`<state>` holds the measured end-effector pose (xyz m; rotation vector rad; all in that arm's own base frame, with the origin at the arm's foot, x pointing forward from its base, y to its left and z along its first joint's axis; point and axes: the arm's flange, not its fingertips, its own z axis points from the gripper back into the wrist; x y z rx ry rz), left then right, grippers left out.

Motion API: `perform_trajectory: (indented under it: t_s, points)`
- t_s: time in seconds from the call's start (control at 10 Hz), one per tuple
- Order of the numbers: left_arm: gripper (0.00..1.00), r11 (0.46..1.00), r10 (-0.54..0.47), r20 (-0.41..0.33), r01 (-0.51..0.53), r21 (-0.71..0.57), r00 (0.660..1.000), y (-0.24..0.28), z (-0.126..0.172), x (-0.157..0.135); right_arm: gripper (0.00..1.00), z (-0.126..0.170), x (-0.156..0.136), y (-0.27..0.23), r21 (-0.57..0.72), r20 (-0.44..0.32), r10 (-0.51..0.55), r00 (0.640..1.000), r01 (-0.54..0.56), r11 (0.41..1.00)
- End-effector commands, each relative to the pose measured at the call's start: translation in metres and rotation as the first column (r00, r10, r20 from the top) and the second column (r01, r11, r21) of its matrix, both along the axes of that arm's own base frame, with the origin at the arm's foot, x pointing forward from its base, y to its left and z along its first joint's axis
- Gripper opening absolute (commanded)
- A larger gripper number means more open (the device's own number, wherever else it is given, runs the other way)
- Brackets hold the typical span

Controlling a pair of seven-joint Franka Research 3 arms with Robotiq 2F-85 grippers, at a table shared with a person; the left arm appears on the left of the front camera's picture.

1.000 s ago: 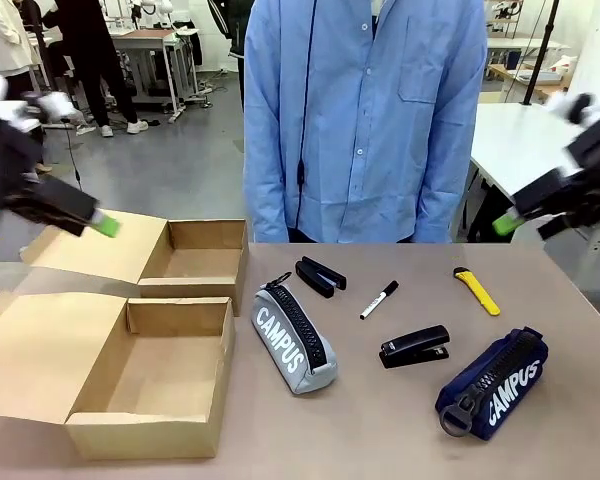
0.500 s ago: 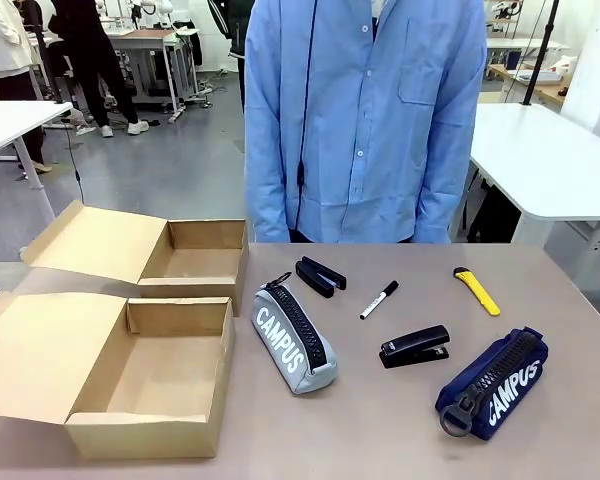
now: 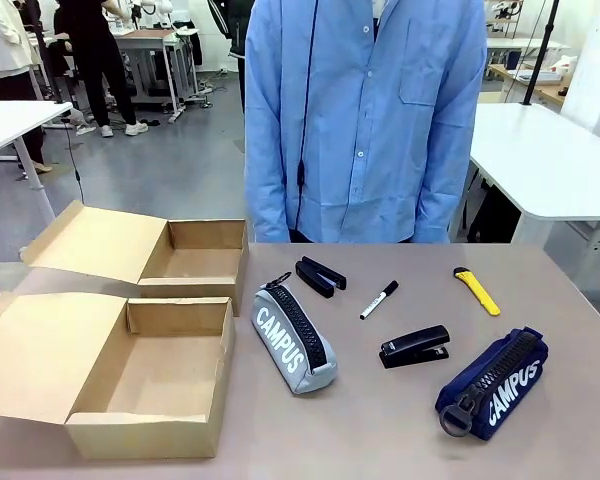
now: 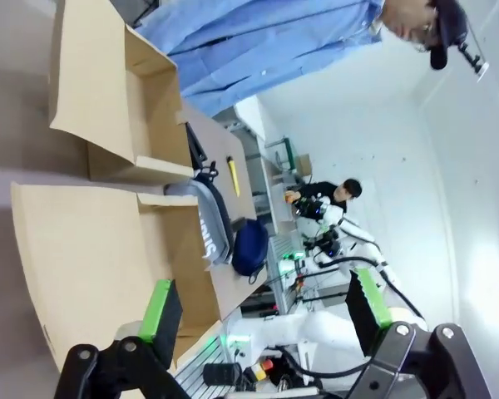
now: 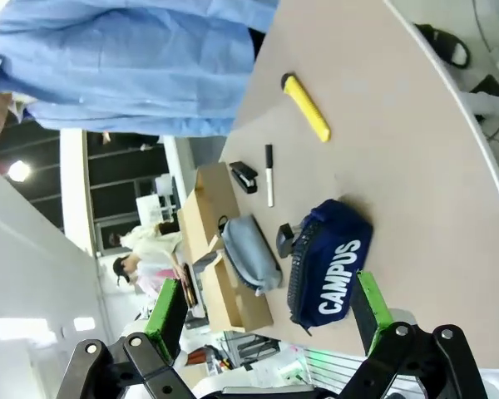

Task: Place items inside the box.
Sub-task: Pick up a Pencil pouch or Stapler and place it inside the Mailer Box closest to the robot.

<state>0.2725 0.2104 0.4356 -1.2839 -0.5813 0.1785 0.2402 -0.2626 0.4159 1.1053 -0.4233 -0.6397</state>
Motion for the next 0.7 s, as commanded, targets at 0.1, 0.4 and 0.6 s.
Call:
perform_trajectory:
  t_s: [0.1,0.4,0.6]
  points:
    - [1.0,0.999,-0.006,0.03,0.005,0.031,1.0,0.004,0.006,-0.006,1.0,0.026,-0.007,0.007,-0.009,0.084,0.032,0.996,-0.032,0.999]
    - [1.0,0.999,-0.006,0.03,0.005,0.031,1.0,0.004,0.006,-0.006,1.0,0.028,-0.006,0.009,-0.011,0.049,0.034,0.998,-0.034,0.999]
    - [1.0,0.999,-0.006,0.03,0.005,0.031,1.0,0.004,0.006,-0.006,1.0,0.058,0.014,0.092,-0.172,0.079,0.186,0.979,-0.17,0.97]
